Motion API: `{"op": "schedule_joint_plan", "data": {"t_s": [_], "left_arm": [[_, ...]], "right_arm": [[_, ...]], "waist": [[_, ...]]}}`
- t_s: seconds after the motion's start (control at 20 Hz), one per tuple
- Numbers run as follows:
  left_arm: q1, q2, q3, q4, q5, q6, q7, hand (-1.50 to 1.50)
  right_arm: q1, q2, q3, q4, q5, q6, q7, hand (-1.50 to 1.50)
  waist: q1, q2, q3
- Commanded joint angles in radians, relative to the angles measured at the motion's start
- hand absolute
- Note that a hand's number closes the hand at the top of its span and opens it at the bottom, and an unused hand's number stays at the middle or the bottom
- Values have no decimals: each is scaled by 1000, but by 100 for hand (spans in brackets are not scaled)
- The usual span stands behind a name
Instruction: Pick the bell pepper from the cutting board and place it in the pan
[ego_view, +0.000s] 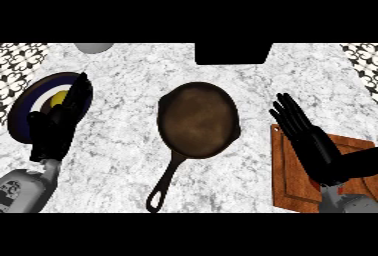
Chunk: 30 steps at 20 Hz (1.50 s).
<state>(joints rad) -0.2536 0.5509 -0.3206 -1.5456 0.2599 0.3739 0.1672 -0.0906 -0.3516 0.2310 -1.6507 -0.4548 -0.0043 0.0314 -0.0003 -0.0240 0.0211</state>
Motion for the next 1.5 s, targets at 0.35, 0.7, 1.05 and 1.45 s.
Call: {"op": "schedule_joint_plan", "data": {"t_s": [0.35,0.7,1.05,1.45], "left_arm": [[114,69,51,148,-14,23,66,0],[151,75,103,225,17,-28,26,0],[135,62,135,294,4,-57,-22,0],[134,34,107,263,-19,-44,7,0]], "right_arm": [[-166,-278,-90,-132,160,296,-150,150],[47,-279,-315,306,-88,675,-579,-150],[0,-440,-343,291,164,750,-739,-150],[-12,-659,-252,33,485,584,-619,-150]], "waist": [[-19,-26,-46],[3,33,-17],[-2,27,-20],[-1,22,-22]]}}
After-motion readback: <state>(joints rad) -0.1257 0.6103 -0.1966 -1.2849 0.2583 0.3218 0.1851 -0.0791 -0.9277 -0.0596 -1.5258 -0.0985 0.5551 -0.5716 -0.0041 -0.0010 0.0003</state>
